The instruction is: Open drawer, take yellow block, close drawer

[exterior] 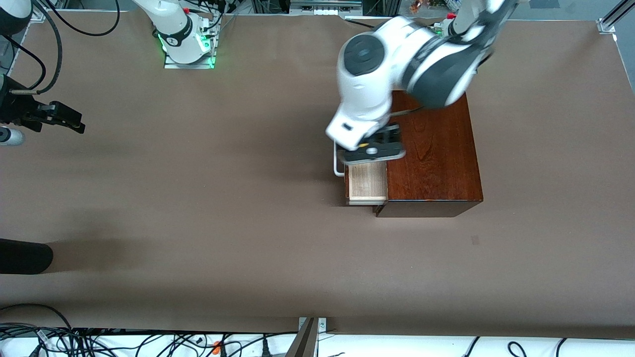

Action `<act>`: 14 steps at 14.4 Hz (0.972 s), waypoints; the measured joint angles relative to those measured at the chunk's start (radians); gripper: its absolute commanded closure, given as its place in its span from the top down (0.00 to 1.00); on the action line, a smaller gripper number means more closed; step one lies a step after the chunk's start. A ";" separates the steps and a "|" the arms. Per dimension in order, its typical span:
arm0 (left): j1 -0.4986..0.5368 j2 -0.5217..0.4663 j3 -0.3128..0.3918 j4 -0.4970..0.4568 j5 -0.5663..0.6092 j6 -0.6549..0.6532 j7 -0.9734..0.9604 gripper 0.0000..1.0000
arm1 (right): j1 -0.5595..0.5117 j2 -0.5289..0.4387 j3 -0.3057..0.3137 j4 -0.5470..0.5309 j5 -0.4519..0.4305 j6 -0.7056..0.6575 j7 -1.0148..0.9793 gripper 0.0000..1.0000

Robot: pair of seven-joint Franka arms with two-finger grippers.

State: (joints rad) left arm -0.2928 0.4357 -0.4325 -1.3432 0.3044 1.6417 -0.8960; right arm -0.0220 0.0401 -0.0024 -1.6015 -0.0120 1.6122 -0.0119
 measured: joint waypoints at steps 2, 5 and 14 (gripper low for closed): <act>0.052 -0.052 0.000 0.000 -0.002 -0.066 0.001 1.00 | 0.004 -0.002 0.037 0.023 0.035 -0.002 0.079 1.00; 0.113 -0.087 0.000 -0.001 -0.003 -0.111 0.003 1.00 | 0.015 -0.006 0.156 0.034 0.050 -0.005 0.374 1.00; 0.379 -0.148 0.036 -0.002 -0.132 -0.135 0.539 1.00 | 0.253 0.085 0.399 0.048 0.119 0.140 1.601 1.00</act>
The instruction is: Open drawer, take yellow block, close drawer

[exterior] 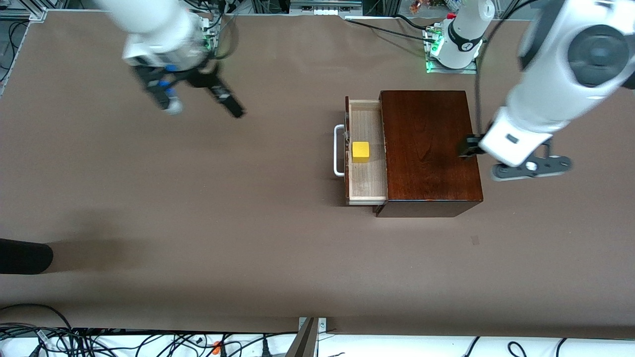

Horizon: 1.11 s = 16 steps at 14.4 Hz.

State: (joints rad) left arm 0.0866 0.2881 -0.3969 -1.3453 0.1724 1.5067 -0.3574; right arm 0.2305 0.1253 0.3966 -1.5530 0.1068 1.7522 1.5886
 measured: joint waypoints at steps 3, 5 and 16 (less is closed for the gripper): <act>-0.030 -0.060 0.173 -0.050 -0.103 0.002 0.206 1.00 | 0.132 0.077 0.002 0.010 -0.026 0.107 0.388 1.00; -0.077 -0.113 0.292 -0.119 -0.147 0.026 0.314 1.00 | 0.214 0.141 0.003 0.046 -0.081 0.146 0.598 1.00; -0.161 -0.285 0.368 -0.341 -0.151 0.187 0.386 1.00 | 0.529 0.588 -0.059 0.420 -0.341 0.213 1.159 1.00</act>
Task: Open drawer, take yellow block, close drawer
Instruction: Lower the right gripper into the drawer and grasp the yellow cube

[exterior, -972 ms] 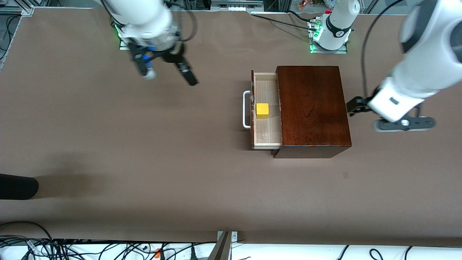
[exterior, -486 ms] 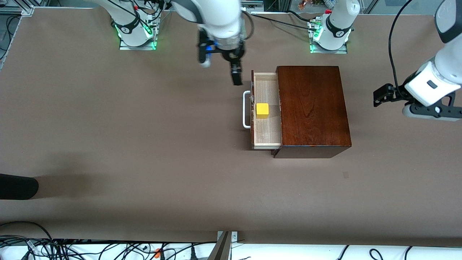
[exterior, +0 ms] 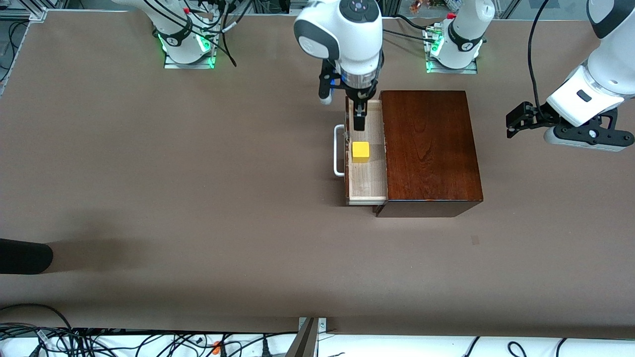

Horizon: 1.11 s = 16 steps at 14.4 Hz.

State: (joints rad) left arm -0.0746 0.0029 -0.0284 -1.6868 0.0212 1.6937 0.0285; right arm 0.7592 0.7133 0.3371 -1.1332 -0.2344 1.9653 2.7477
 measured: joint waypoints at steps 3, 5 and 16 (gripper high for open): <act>0.000 0.000 0.000 0.000 0.000 0.001 0.000 1.00 | 0.001 0.035 -0.020 0.006 0.000 0.037 -0.016 1.00; 0.000 0.000 0.000 0.000 0.000 0.002 0.000 1.00 | 0.002 0.060 -0.027 0.007 -0.003 0.058 -0.019 1.00; 0.007 0.000 0.004 0.000 0.000 -0.004 0.033 1.00 | 0.003 0.122 -0.067 0.009 -0.010 0.150 -0.041 1.00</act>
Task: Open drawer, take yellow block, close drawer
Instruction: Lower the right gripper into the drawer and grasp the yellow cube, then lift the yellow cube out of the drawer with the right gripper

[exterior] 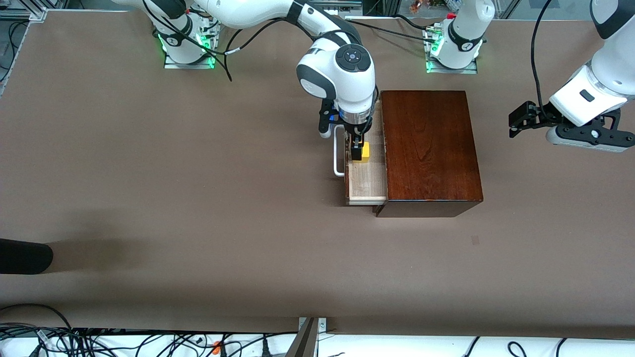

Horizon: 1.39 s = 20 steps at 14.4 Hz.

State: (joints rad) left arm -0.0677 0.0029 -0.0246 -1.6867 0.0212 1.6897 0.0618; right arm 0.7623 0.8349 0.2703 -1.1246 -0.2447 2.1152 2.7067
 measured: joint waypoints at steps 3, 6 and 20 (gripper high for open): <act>0.000 0.000 0.000 0.000 0.000 -0.002 0.001 1.00 | 0.003 0.016 0.000 0.000 -0.002 0.008 -0.002 0.99; 0.000 0.000 0.000 0.002 0.000 -0.007 0.002 1.00 | 0.014 0.034 0.000 0.000 -0.020 0.025 -0.003 0.21; 0.001 -0.011 0.001 0.048 0.000 -0.112 0.005 1.00 | -0.037 -0.114 0.013 0.149 0.084 -0.319 -0.221 0.00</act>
State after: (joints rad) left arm -0.0672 -0.0080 -0.0240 -1.6382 0.0213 1.5774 0.0669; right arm 0.7251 0.7210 0.2830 -0.9755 -0.1607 1.7965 2.4858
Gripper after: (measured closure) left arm 0.000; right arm 0.445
